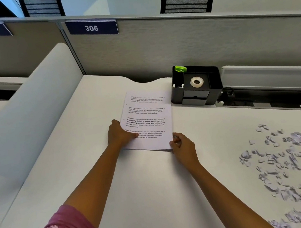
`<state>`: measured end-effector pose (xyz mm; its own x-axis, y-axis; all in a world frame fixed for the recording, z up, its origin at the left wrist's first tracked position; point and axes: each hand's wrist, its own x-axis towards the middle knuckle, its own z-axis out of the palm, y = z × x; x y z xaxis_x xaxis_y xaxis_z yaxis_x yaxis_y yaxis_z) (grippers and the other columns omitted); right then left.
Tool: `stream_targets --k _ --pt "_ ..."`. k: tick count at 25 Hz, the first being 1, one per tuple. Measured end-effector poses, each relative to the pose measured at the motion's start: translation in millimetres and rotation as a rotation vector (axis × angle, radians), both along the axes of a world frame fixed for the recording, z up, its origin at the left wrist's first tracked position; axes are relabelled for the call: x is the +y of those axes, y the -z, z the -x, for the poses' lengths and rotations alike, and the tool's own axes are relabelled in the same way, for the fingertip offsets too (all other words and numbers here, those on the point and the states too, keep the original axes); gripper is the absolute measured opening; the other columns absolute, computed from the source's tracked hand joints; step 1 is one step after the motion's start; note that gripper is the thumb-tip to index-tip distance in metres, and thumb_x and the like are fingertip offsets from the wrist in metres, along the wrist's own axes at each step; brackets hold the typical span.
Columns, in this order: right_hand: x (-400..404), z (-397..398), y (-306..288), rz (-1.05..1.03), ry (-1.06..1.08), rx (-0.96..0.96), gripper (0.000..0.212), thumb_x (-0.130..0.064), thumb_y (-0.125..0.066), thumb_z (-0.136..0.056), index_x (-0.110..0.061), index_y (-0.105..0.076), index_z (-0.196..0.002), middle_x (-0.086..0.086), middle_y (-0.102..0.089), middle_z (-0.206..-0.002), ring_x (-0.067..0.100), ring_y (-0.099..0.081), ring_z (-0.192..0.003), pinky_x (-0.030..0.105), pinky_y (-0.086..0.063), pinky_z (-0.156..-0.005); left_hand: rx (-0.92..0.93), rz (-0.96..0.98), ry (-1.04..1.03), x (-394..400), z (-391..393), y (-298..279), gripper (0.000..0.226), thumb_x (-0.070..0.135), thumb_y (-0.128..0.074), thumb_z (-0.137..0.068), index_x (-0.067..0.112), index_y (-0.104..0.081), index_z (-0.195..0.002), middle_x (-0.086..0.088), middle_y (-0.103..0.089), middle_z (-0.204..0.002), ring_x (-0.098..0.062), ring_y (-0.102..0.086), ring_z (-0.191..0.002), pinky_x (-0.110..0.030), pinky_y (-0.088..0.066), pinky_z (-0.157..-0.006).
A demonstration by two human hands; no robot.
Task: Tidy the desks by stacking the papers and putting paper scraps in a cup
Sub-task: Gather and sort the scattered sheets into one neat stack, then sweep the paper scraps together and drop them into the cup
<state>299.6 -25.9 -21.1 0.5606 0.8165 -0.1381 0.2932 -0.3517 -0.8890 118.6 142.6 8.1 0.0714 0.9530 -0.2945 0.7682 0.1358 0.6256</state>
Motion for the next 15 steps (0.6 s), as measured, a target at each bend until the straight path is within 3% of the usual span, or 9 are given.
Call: stream_targets --k 4,7,9,15 --pt "-2 3 -1 0.000 0.019 -0.023 0.026 -0.005 -0.061 -0.092 -0.010 -0.065 -0.116 0.003 -0.067 -0.096 0.012 -0.062 -0.075 0.011 -0.046 -0.072 0.129 -0.026 0.006 -8 -1 3 0.091 0.049 -0.088 -0.059 0.012 -0.046 -0.131 -0.012 -0.047 -0.129 -0.031 -0.047 -0.125 -0.044 -0.046 -0.100" --pt "-5 6 0 -0.007 0.051 -0.024 0.025 -0.007 -0.062 -0.091 -0.007 -0.066 -0.116 0.004 -0.068 -0.095 0.015 -0.062 -0.081 0.025 -0.052 -0.082 0.151 -0.074 -0.008 -19 0 5 0.091 0.049 -0.083 -0.068 0.010 -0.040 -0.138 -0.013 -0.041 -0.134 -0.031 -0.039 -0.130 -0.045 -0.039 -0.102" --pt "-12 9 1 -0.010 0.059 -0.020 0.025 -0.010 -0.064 -0.092 -0.006 -0.066 -0.116 0.004 -0.068 -0.093 0.017 -0.063 -0.083 0.024 -0.049 -0.082 0.126 -0.114 -0.058 -29 2 6 0.090 0.047 -0.081 -0.072 0.008 -0.036 -0.140 -0.014 -0.041 -0.136 -0.033 -0.037 -0.131 -0.047 -0.036 -0.103" --pt "-62 21 13 -0.078 0.052 -0.088 0.024 -0.013 -0.063 -0.093 -0.011 -0.062 -0.117 0.003 -0.061 -0.093 0.013 -0.061 -0.082 0.015 -0.045 -0.075 0.103 -0.374 -0.118 -108 15 31 0.063 0.043 -0.062 -0.089 -0.001 -0.044 -0.131 -0.018 -0.046 -0.128 -0.036 -0.043 -0.118 -0.048 -0.038 -0.097"
